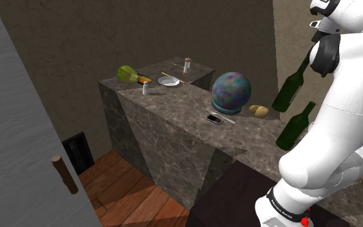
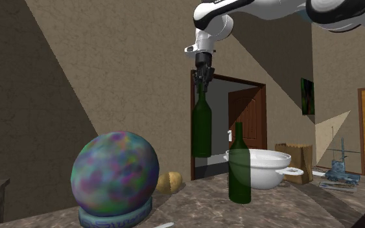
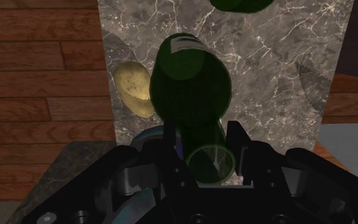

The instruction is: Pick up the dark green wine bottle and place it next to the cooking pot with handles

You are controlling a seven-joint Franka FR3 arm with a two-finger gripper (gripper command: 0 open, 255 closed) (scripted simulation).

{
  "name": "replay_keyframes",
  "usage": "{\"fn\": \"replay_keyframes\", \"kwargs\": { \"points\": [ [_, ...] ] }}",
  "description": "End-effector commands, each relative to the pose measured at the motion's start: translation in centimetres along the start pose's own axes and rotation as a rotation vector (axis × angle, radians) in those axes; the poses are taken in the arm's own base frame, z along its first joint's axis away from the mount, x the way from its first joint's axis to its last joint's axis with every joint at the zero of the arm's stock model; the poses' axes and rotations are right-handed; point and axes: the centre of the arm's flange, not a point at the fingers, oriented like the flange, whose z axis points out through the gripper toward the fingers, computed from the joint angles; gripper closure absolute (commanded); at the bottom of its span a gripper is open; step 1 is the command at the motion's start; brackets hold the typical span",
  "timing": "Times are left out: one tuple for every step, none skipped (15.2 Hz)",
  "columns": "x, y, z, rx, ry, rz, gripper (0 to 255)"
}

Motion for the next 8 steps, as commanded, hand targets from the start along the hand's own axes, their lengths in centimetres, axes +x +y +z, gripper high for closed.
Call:
{"fn": "replay_keyframes", "kwargs": {
  "points": [
    [-0.1, 0.0, 1.1, -0.001, 0.000, 0.000, 255],
    [-0.2, 0.0, 1.7, -0.001, 0.000, 0.000, 255],
    [-0.2, 0.0, 2.2, -0.001, 0.000, 0.000, 255],
    [-0.3, 0.0, 2.7, -0.001, 0.000, 0.000, 255],
    [-0.3, 0.0, 3.2, -0.001, 0.000, 0.000, 255],
    [-0.3, 0.0, 3.8, -0.001, 0.000, 0.000, 255],
    [-0.4, 0.0, 4.3, -0.001, 0.000, 0.000, 255],
    [-0.4, 0.0, 4.8, -0.001, 0.000, 0.000, 255]
  ]
}}
